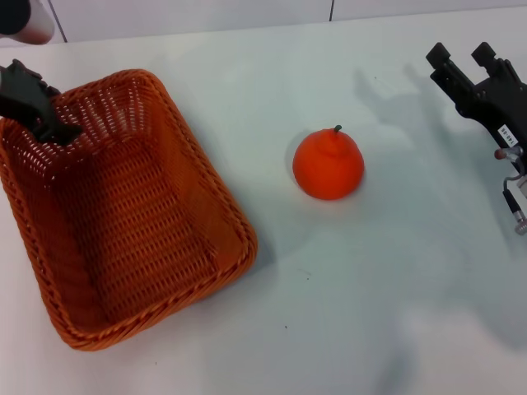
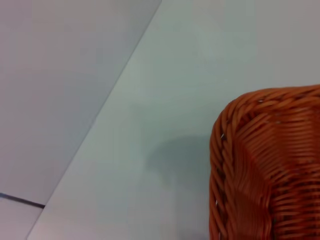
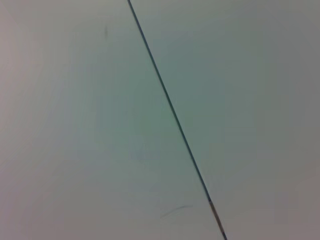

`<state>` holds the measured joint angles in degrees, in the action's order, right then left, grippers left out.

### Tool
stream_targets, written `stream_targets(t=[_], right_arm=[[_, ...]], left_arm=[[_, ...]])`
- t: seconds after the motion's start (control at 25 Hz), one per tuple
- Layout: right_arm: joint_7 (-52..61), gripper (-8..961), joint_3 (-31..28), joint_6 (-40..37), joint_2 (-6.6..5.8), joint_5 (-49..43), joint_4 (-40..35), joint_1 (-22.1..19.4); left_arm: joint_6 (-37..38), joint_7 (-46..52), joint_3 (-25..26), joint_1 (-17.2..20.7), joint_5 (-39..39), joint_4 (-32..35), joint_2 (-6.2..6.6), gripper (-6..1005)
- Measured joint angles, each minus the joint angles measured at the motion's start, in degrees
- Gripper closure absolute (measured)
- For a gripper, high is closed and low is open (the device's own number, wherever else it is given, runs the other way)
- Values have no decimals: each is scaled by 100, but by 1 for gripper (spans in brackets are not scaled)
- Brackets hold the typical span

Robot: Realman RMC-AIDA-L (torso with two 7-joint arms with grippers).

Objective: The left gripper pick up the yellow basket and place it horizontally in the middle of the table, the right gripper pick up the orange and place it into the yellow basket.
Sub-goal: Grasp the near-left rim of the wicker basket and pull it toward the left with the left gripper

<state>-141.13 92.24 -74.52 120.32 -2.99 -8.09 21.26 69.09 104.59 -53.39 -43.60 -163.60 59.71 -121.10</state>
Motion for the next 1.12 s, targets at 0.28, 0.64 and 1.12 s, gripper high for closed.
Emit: stream_targets(t=[0.28,0.64,1.12], right_arm=[[26,5,46,-3,0,0,-6,1],[215,6,50,-10,0,0,1,-8],[287,6,75,-11,0,-8,1,6]], left_arm=[[-119,-14,-74,149,-4,142,-45,467],[-254,30,-339,333,-2,262,-75,696],[-6,241,-352,350,-4,291,3,715]])
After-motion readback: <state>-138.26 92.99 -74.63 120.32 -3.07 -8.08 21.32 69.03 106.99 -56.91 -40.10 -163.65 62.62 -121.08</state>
